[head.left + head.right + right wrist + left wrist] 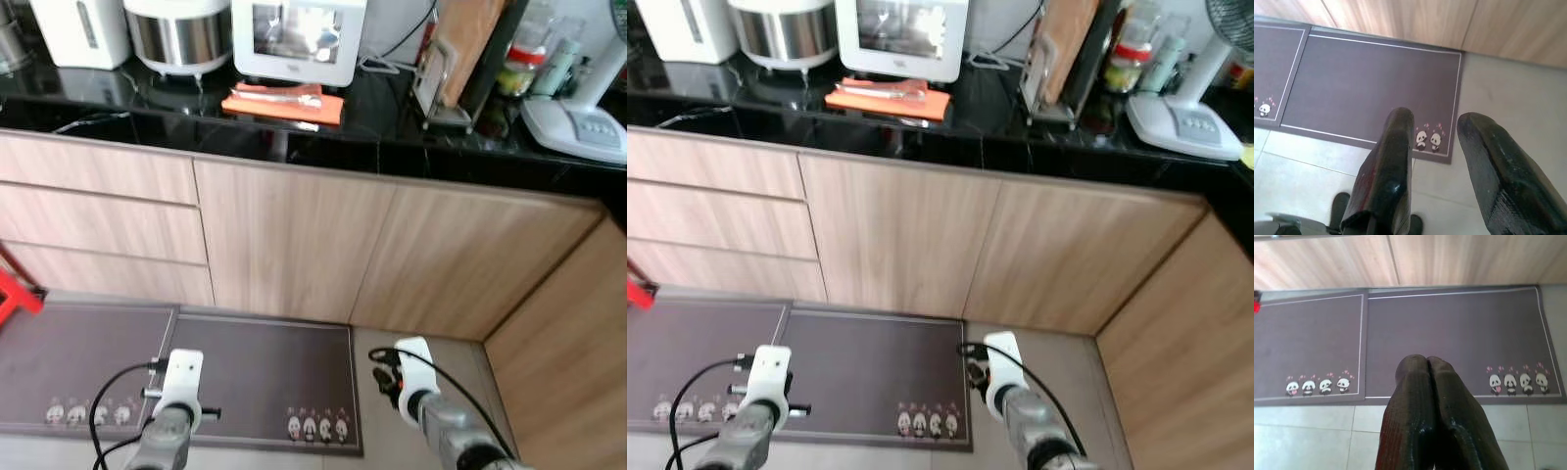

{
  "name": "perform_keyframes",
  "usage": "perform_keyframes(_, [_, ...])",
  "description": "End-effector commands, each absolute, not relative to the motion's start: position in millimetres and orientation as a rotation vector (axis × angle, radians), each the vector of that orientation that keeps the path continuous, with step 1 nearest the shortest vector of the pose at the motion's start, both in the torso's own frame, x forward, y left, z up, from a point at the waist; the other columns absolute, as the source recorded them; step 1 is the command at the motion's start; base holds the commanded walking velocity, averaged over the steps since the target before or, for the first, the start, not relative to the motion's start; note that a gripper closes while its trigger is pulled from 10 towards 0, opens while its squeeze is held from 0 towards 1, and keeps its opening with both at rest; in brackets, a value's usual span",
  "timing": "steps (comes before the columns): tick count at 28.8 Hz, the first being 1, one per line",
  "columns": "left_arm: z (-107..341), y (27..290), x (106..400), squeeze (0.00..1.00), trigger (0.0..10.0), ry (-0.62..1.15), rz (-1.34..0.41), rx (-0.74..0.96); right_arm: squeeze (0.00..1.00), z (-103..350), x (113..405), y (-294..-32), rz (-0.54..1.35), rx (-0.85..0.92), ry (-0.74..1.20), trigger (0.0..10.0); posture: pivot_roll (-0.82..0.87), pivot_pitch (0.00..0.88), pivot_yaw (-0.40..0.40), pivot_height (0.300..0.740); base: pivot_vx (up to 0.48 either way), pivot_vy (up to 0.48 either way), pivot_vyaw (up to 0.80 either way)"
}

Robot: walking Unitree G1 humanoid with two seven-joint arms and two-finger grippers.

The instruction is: Kitchen organization

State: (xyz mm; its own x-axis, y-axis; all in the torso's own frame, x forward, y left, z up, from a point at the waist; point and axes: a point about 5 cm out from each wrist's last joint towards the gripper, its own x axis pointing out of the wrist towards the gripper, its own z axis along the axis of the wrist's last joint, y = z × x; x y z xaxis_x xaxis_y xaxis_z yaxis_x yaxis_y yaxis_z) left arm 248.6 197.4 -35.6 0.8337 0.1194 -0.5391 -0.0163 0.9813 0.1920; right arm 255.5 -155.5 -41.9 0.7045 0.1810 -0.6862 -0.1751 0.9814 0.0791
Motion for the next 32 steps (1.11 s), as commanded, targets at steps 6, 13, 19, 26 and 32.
perform_keyframes(6, [-42.7,184.7,243.2,0.0,10.0,0.62,0.008,0.201,0.0,-39.9,257.7,-173.0,0.135,0.003,0.783,10.0,-0.01,0.0,-0.059,0.731,0.0,0.475,0.0])
perform_keyframes(13, [-44.2,178.2,242.2,0.0,10.0,0.622,-0.042,0.245,0.0,-37.5,260.3,-178.6,0.107,-0.014,0.773,10.0,-0.02,0.0,-0.053,0.731,0.0,0.469,-0.48])
perform_keyframes(19, [-45.1,177.6,240.9,0.0,10.0,0.624,-0.041,0.25,0.0,-37.2,260.4,-178.5,0.12,-0.008,0.77,10.0,-0.02,0.0,-0.054,0.731,0.0,0.471,0.0])
perform_keyframes(26, [-45.3,176.4,241.0,0.0,10.0,0.625,-0.046,0.259,0.0,-38.5,258.3,-179.3,0.115,-0.001,0.77,10.0,-0.02,0.0,-0.054,0.731,0.0,0.472,0.0])
perform_keyframes(32, [-43.9,176.8,243.1,0.0,10.0,0.621,-0.045,0.26,0.0,-37.8,259.5,-178.2,0.116,-0.006,0.768,10.0,-0.01,0.0,-0.052,0.731,0.0,0.47,0.0])
